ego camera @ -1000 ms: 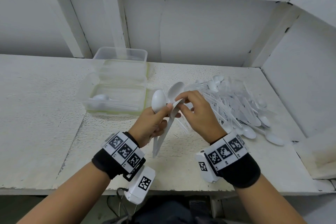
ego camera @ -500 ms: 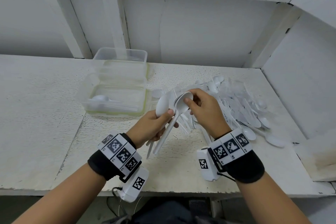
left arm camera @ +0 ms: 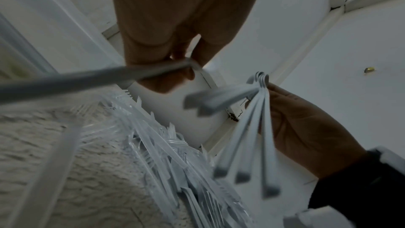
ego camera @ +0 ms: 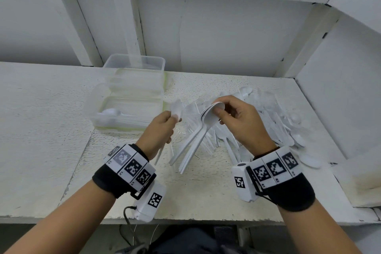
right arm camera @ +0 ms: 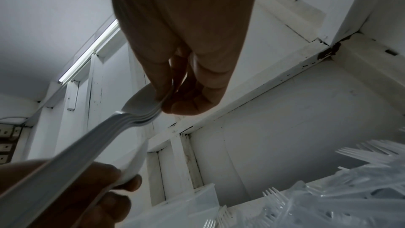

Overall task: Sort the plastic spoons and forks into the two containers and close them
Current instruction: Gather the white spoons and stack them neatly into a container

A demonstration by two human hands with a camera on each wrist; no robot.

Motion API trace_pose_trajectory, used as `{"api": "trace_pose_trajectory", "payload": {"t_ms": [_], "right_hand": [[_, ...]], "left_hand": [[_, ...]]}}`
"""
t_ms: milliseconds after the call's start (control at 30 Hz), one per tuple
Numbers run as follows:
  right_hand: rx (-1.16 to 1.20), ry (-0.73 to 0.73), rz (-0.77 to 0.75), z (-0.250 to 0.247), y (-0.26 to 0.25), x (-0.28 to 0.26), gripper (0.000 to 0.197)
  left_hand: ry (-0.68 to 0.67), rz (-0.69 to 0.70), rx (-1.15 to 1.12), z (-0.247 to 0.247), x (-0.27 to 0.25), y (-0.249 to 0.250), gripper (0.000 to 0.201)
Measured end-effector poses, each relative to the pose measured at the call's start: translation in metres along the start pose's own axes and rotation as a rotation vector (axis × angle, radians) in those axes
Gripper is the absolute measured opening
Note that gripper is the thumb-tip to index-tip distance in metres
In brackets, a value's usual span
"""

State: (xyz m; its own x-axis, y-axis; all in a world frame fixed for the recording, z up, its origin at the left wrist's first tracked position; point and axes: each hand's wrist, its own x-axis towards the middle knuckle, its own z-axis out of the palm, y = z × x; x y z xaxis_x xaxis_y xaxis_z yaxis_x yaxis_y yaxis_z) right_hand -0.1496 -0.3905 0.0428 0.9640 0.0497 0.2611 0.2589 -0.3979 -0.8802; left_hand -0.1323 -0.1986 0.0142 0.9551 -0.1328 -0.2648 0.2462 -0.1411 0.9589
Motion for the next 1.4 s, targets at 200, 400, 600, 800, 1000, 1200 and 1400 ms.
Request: {"api": "trace_pose_trajectory", "payload": {"t_ms": [200,400,600,800,1000,1200,1400], "right_hand": [[-0.072,-0.032,-0.052,0.014,0.003,0.001,0.013],[-0.103,0.066,-0.035,0.022,0.011,0.002,0.021],[0.0,0.028,0.034,0.025,0.013,0.009,0.029],[0.1,-0.111,0.024,0.021,0.011,0.017,0.016],[0.207,-0.194,0.035,0.014,0.01,0.032,0.021],[0.266,-0.224,0.01,0.025,-0.002,0.036,0.021],[0.196,-0.247,0.038,0.034,-0.005,0.035,0.023]], "left_hand": [[-0.067,0.045,-0.12,0.009,-0.007,0.004,0.014],[-0.197,0.063,-0.185,0.013,-0.011,0.005,0.03],[-0.303,0.059,-0.239,0.007,-0.007,0.006,0.027],[-0.448,-0.073,-0.389,-0.001,-0.004,0.005,0.031],[-0.653,-0.253,-0.339,-0.009,-0.006,0.005,0.034],[-0.726,-0.233,-0.301,-0.012,-0.004,0.007,0.049],[-0.618,-0.232,-0.296,-0.01,-0.008,0.007,0.016]]}}
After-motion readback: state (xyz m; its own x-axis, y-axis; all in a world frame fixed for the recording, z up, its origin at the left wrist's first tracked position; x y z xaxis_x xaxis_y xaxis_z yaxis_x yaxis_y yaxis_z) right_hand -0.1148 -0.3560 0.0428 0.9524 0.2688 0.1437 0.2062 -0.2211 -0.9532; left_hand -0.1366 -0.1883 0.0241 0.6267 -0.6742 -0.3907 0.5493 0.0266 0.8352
